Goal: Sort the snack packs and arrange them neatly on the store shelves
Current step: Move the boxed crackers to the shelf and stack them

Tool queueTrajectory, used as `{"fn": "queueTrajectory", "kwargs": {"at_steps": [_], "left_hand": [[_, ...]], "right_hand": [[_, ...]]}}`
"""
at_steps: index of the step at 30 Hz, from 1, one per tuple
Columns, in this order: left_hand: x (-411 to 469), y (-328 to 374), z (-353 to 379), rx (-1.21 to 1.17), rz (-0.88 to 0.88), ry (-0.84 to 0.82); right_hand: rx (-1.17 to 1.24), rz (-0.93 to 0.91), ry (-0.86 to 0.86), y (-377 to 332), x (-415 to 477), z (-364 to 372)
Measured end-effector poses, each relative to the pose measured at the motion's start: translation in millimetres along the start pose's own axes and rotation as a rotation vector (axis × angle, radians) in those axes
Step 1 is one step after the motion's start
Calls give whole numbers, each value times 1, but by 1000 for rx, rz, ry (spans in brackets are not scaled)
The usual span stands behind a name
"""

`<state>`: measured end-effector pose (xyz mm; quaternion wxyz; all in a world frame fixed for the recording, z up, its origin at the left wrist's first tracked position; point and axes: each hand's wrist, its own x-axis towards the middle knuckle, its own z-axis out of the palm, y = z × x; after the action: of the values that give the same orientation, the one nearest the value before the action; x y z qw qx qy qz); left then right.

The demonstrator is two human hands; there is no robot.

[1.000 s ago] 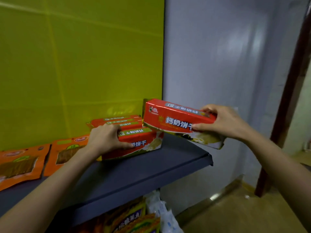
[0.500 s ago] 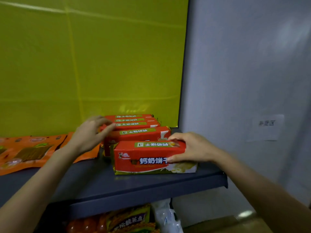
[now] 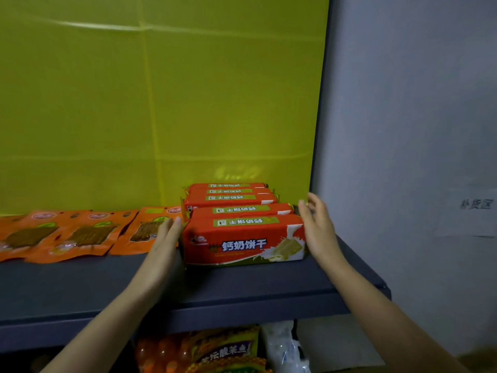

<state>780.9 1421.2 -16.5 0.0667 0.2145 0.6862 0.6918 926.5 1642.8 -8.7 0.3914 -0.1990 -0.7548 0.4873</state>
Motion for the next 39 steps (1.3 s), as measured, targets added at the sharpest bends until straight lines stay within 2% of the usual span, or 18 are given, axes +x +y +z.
{"fn": "queueTrajectory", "kwargs": {"at_steps": [2, 4, 6, 11, 19, 22, 24, 26, 29, 32, 35, 39], "left_hand": [[11, -7, -4, -156, -104, 2], [13, -15, 6, -218, -156, -39], [1, -14, 19, -177, -152, -60], [10, -10, 24, -127, -105, 92], [8, 1, 24, -34, -71, 119], [4, -1, 10, 48, -7, 125], [-7, 8, 3, 176, 135, 160], [-12, 11, -10, 298, 245, 165], [-24, 17, -43, 557, 352, 167], [-41, 18, -84, 929, 408, 254], [-62, 21, -124, 1143, 381, 357], [-90, 19, -185, 1278, 276, 402]], "right_hand": [[214, 234, -87, 6, 1, 5], [281, 303, -113, 7, 1, 12], [303, 314, -74, 4, 1, 19], [283, 351, -46, 4, 8, 35], [142, 257, -60, 12, 16, 37], [-93, 131, -41, 8, 16, 26], [-377, -22, 16, -2, 14, 19], [-562, -222, 26, -16, 10, 18], [-590, -461, -107, -45, -2, 36], [-599, -628, -302, -69, -23, 73], [-569, -733, -460, -87, -46, 117], [-558, -810, -640, -106, -75, 180]]}}
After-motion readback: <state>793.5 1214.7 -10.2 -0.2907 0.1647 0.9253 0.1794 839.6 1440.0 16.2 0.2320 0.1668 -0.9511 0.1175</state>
